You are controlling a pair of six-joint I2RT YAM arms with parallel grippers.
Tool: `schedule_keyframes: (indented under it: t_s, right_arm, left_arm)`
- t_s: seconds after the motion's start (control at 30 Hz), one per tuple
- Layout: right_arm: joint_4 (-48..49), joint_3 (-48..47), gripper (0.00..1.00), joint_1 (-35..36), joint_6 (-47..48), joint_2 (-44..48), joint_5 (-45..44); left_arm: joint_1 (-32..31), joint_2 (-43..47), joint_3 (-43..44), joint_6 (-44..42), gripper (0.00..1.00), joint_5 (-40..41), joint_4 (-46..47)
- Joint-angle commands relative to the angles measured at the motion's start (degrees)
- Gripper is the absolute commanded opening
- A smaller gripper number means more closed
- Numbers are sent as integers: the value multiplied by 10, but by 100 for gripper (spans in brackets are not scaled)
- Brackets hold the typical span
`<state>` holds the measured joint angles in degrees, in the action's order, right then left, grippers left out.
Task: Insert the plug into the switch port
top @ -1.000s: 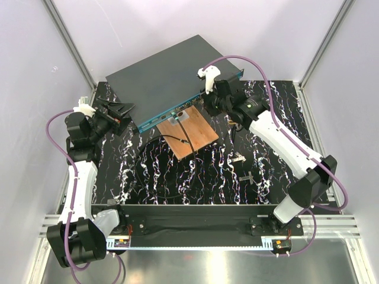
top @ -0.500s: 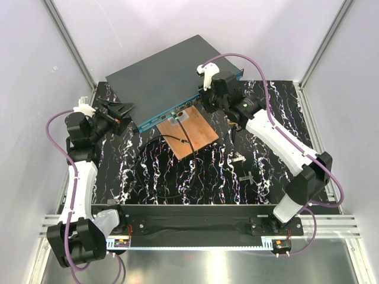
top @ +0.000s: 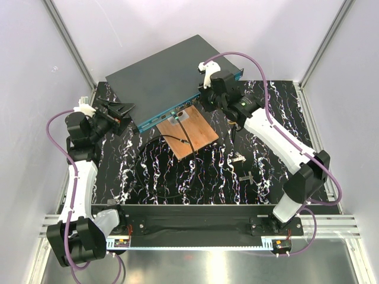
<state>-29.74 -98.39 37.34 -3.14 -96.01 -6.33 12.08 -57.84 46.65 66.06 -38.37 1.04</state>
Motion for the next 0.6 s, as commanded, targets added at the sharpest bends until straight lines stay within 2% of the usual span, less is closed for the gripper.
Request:
schedule_keyframes:
  t_s: [0.0, 0.2, 0.4, 0.5, 0.57]
  right_arm:
    - [132, -50, 12, -3, -29, -32, -39]
    - [152, -69, 10, -3, -42, -54, -38]
    - [106, -38, 16, -3, -17, -21, 5]
    - [48, 24, 25, -4, 29, 55, 45]
    - [22, 63, 38, -6, 82, 93, 62]
  left_arm:
    - [-5, -5, 9, -1, 99, -7, 35]
    - [-7, -10, 12, -2, 99, -9, 33]
    - [-7, -3, 34, -29, 99, -14, 19]
    - [-3, 7, 45, -40, 99, -14, 10]
    - [1, 13, 54, -40, 99, -15, 5]
